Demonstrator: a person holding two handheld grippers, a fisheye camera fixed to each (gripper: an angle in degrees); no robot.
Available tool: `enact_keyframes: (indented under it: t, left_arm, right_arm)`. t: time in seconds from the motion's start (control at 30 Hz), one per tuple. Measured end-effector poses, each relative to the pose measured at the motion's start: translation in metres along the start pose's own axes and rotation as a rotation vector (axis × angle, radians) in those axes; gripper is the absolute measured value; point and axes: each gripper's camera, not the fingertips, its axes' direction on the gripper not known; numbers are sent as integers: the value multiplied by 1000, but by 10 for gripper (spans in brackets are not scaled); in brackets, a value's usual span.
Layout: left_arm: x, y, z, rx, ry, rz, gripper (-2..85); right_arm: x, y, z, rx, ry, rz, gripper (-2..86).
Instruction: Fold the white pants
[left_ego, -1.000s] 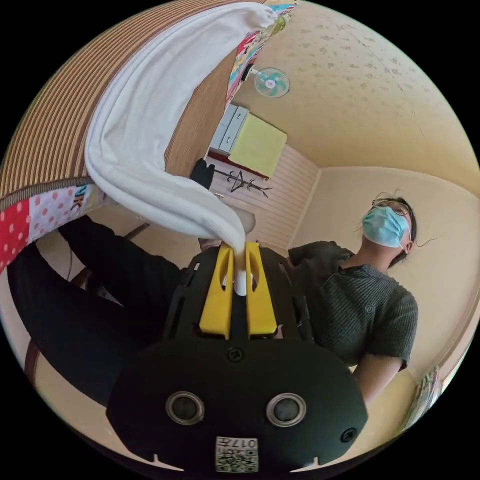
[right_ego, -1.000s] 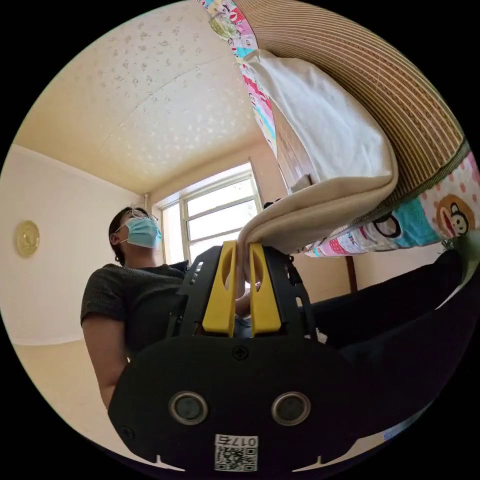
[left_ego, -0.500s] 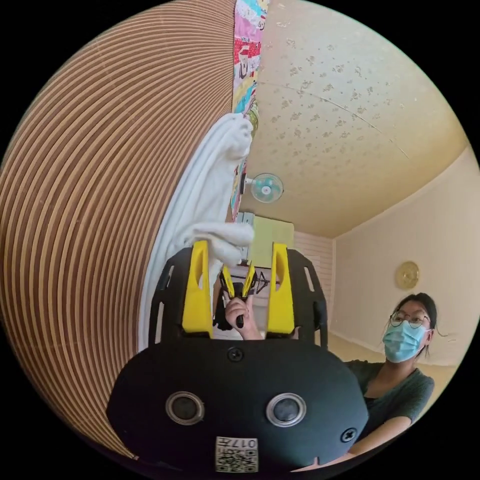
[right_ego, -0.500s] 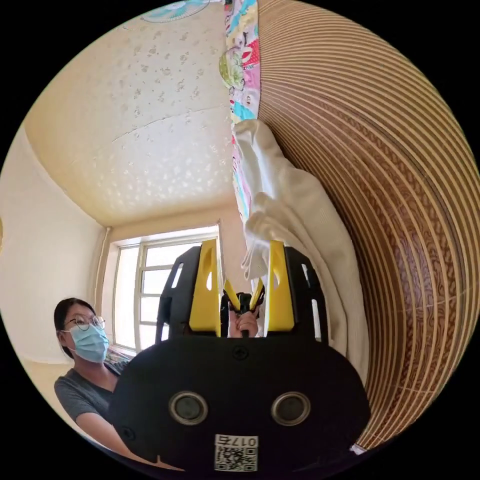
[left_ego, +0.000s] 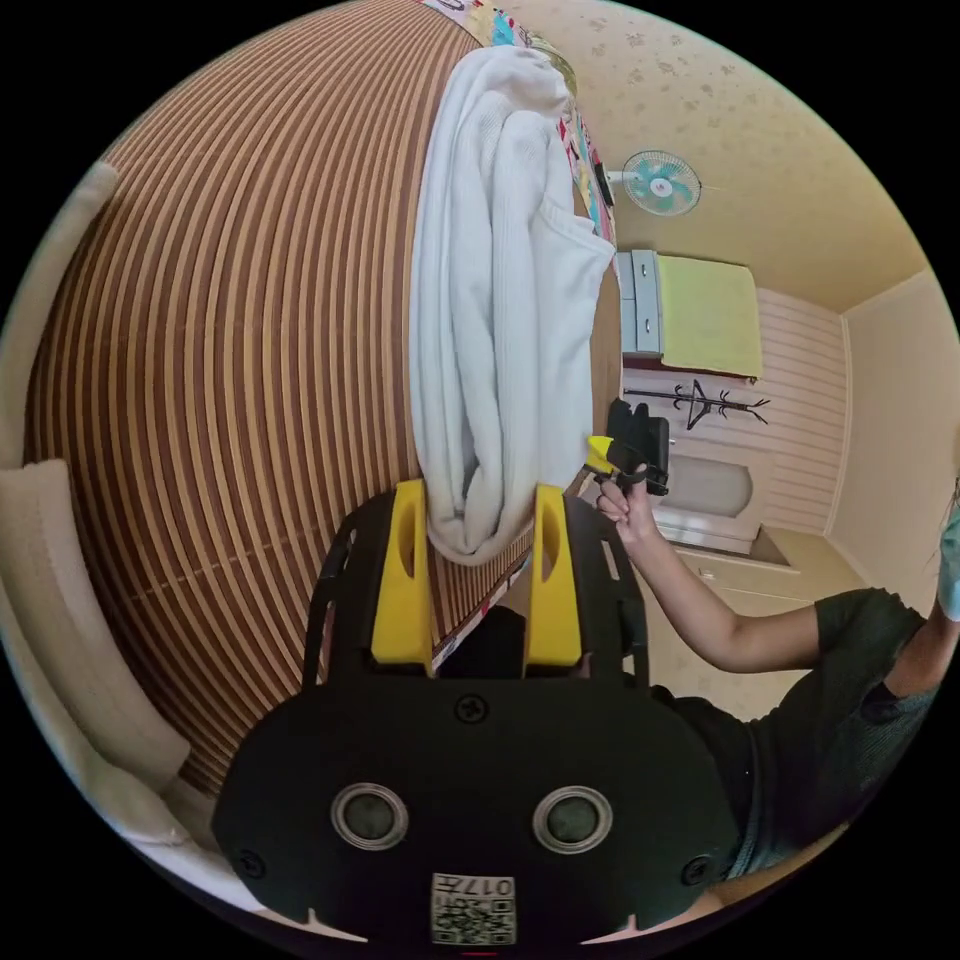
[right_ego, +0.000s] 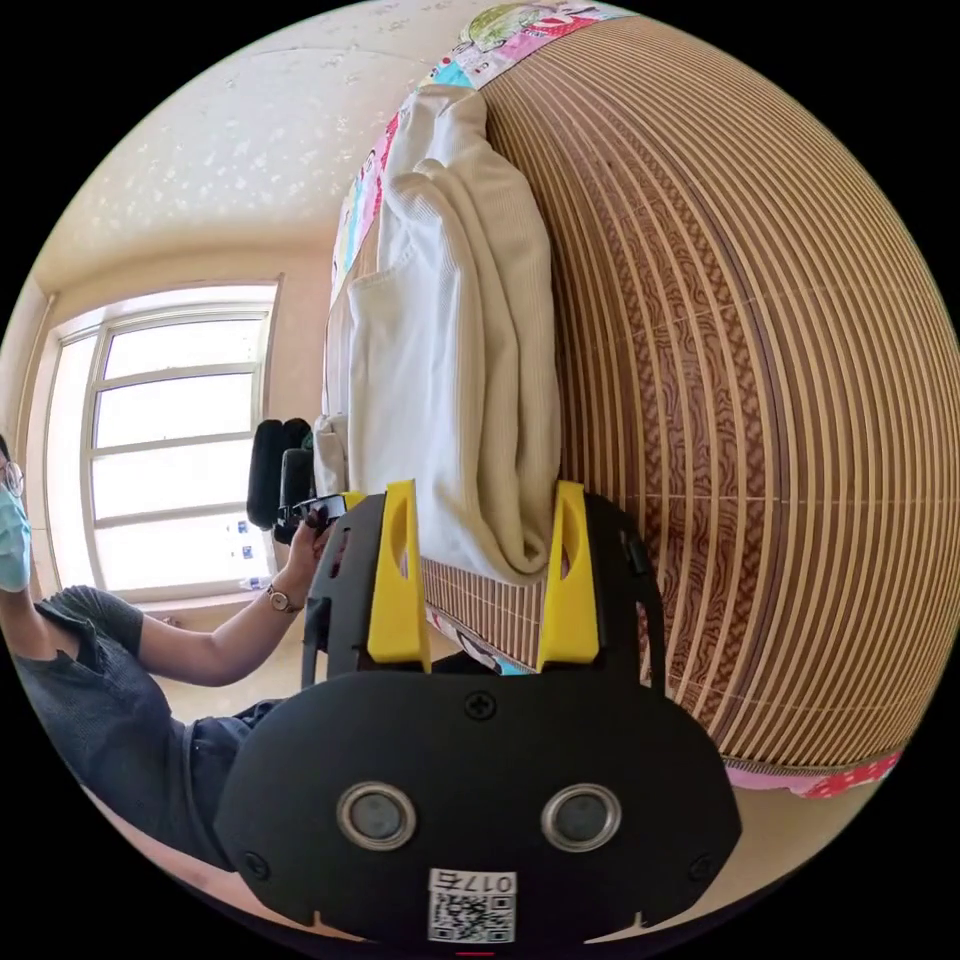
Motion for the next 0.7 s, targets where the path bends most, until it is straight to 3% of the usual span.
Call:
enact_keyframes:
  t: [0.07, 0.27, 0.37, 0.43, 0.53, 0.7]
  left_arm:
    - [-3, -10, 0, -58, 12, -8, 114]
    - [26, 44, 22, -412, 46, 110, 82]
    - [40, 110, 23, -527, 277, 56, 79]
    - [44, 147, 8, -499, 587, -66, 79]
    - [59, 145, -13, -406, 858, -131, 79]
    - [71, 38, -49, -184, 969, -75, 79]
  right_arm:
    - [0, 0, -7, -29, -6, -20, 100]
    - [2, 99, -28, -196, -232, 50, 68]
    - [1, 176, -43, -195, -511, 272, 65]
    - [-7, 210, -57, -136, -693, 378, 63]
    - [-27, 217, -75, -41, -868, 437, 62]
    - [-32, 129, -82, 169, -1018, 518, 62]
